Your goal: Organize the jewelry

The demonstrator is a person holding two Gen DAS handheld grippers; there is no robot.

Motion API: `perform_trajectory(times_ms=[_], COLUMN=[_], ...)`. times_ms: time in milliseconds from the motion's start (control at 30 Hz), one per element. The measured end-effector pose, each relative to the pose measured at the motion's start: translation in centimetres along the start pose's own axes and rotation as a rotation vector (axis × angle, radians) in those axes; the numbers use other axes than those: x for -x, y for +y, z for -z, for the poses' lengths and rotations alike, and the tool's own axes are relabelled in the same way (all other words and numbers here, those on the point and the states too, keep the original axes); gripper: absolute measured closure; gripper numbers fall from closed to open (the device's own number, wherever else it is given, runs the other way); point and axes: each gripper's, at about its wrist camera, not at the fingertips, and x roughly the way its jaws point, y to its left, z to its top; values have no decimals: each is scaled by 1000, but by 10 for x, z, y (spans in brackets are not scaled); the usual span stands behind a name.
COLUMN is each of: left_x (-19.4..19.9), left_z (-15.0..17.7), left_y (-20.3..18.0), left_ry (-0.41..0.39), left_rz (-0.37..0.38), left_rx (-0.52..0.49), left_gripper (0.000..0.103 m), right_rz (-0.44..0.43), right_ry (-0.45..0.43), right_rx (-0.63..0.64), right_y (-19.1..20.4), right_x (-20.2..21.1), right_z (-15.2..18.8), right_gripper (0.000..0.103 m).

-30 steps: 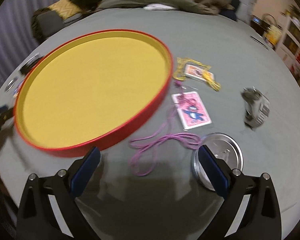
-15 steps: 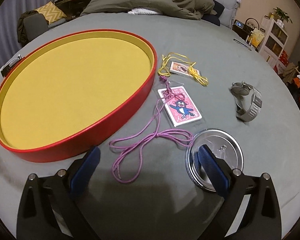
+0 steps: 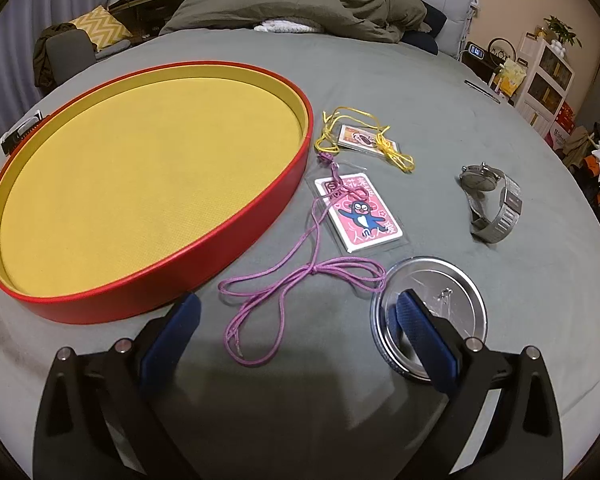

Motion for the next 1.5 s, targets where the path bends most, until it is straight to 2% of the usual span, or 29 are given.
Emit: perform_trajectory(times_ms=[1500], left_x=[0], left_z=[0], left_y=[-3], left_ry=[-9], left_rz=[-17], left_rx=[-9], left_gripper=[5], right_rz=[-3], right_ry=[-1], right_rx=[-3], right_y=[0], right_x=[0], right_z=[1], right_gripper=[8])
